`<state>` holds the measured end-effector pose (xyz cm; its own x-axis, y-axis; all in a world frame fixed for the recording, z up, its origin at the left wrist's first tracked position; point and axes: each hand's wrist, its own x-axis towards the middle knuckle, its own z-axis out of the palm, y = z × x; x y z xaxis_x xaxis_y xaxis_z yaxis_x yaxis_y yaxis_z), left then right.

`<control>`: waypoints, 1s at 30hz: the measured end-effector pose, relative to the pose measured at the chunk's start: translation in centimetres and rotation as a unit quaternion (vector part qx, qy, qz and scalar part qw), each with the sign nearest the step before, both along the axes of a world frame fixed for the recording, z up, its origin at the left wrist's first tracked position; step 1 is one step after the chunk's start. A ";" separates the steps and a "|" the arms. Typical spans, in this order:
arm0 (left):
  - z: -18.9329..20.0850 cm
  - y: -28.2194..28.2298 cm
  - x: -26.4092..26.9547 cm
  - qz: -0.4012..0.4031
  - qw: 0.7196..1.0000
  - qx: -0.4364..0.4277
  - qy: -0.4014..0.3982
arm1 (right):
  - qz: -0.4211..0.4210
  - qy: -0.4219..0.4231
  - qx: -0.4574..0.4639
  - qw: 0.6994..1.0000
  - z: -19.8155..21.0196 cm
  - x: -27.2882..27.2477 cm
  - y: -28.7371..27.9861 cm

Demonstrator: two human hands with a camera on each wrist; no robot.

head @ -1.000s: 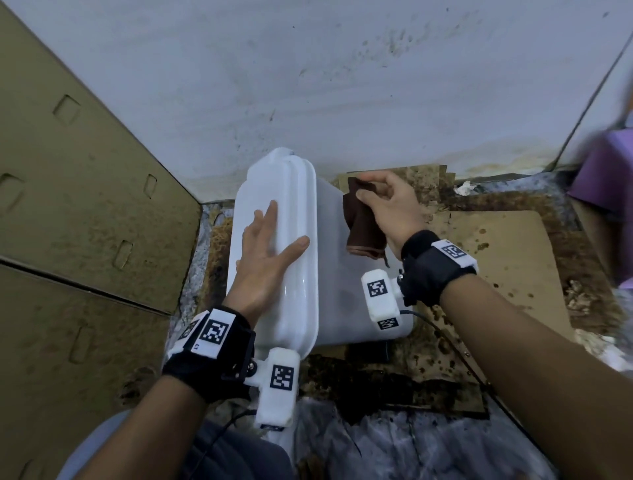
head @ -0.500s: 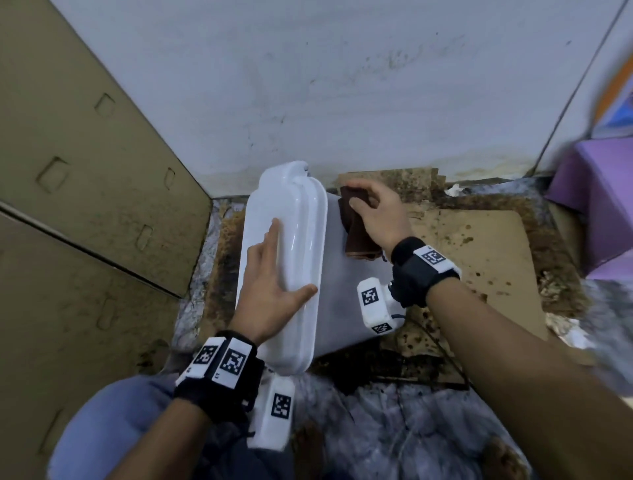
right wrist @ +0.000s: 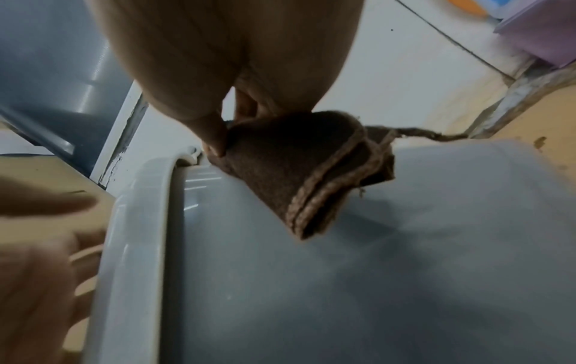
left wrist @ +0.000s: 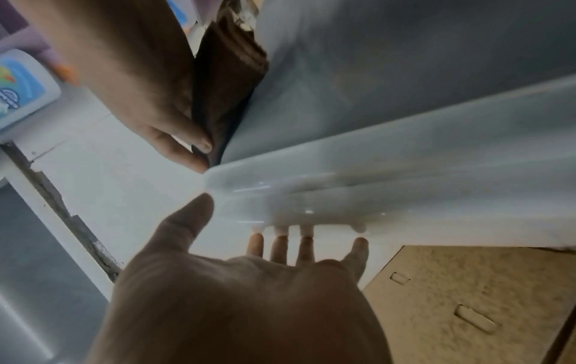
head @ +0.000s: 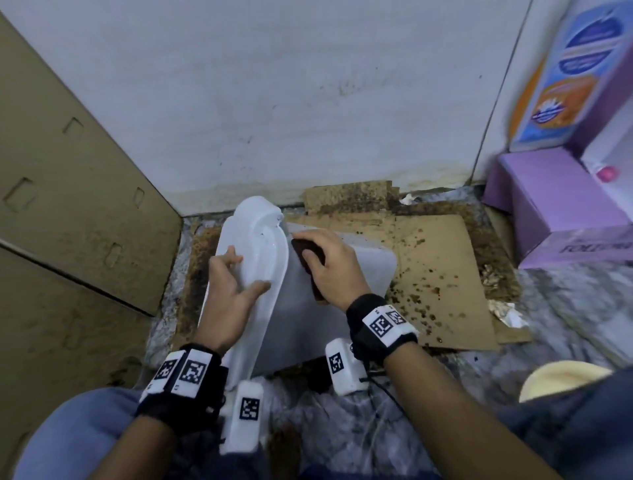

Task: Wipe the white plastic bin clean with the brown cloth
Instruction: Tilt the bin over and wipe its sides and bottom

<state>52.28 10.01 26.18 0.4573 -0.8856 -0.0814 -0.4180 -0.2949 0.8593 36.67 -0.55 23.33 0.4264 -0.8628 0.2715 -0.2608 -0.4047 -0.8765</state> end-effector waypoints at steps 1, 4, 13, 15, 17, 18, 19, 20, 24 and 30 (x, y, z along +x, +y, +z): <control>0.2 -0.5 0.1 0.023 1.000 -0.004 -0.020 | -0.004 -0.001 -0.001 1.000 -0.1 0.0 0.4; 1.1 -2.0 0.6 0.055 0.996 0.019 -0.071 | -0.006 -0.007 0.016 1.000 0.1 -0.2 1.0; 1.3 -4.9 -0.9 0.104 0.994 0.011 -0.030 | -0.097 -0.164 0.079 0.979 2.6 0.4 -1.7; 1.3 -5.9 -1.2 0.108 0.994 -0.018 0.029 | -0.093 -0.110 0.058 0.988 2.5 1.1 -2.1; 1.2 -6.7 -1.5 0.131 0.990 -0.029 0.050 | -0.077 -0.068 0.048 0.994 1.5 1.6 -1.8; 1.1 -6.9 -1.6 0.141 0.988 -0.035 0.053 | -0.070 -0.041 0.036 0.996 0.7 1.6 -1.6; 1.1 -7.1 -1.7 0.145 0.987 -0.040 0.054 | -0.061 -0.007 0.018 0.998 -0.2 1.5 -1.3; 1.1 -7.2 -1.8 0.146 0.987 -0.043 0.054 | -0.049 0.024 0.004 0.998 -1.2 1.4 -1.1; 1.2 -7.7 -1.3 0.129 0.991 -0.026 0.016 | -0.026 0.022 0.017 0.999 -3.1 0.7 -0.5; 1.2 -7.8 -1.9 0.086 0.996 -0.018 -0.008 | -0.133 -0.110 0.033 0.985 -0.8 -0.6 -0.7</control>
